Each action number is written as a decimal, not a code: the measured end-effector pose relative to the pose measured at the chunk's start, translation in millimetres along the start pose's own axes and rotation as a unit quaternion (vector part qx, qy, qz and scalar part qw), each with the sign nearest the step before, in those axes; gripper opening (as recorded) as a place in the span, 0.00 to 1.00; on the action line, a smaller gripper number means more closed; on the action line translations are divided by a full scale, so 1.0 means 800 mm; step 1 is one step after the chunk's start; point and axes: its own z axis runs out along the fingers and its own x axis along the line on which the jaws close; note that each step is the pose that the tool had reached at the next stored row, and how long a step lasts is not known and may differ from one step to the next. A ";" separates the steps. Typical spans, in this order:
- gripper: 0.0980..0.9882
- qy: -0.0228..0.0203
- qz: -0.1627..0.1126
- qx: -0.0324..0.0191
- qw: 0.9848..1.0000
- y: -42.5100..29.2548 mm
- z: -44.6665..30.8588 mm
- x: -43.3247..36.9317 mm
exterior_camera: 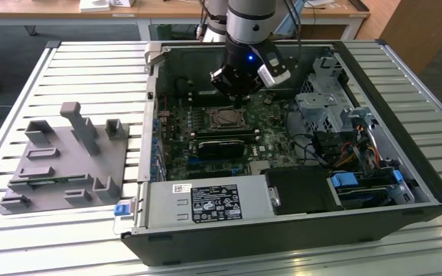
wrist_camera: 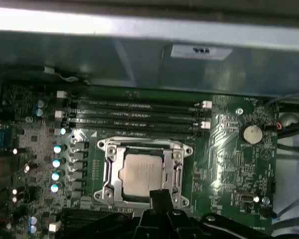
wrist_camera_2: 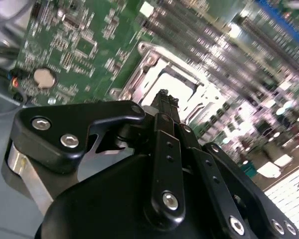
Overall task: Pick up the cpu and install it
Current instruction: 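Install the second cpu locking lever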
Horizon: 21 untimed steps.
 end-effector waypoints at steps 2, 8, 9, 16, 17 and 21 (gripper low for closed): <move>0.01 0.002 0.000 0.000 1.000 -0.0056 0.0003 0.000; 0.01 0.011 0.000 -0.025 1.000 -0.0140 0.0028 0.000; 0.01 0.011 0.000 -0.032 0.999 -0.0146 0.0032 0.000; 0.01 0.010 0.000 -0.035 0.999 -0.0283 0.0048 0.001; 0.01 0.010 0.000 -0.036 0.999 -0.0308 0.0050 0.001; 0.01 0.010 0.000 -0.036 0.999 -0.0362 0.0058 0.006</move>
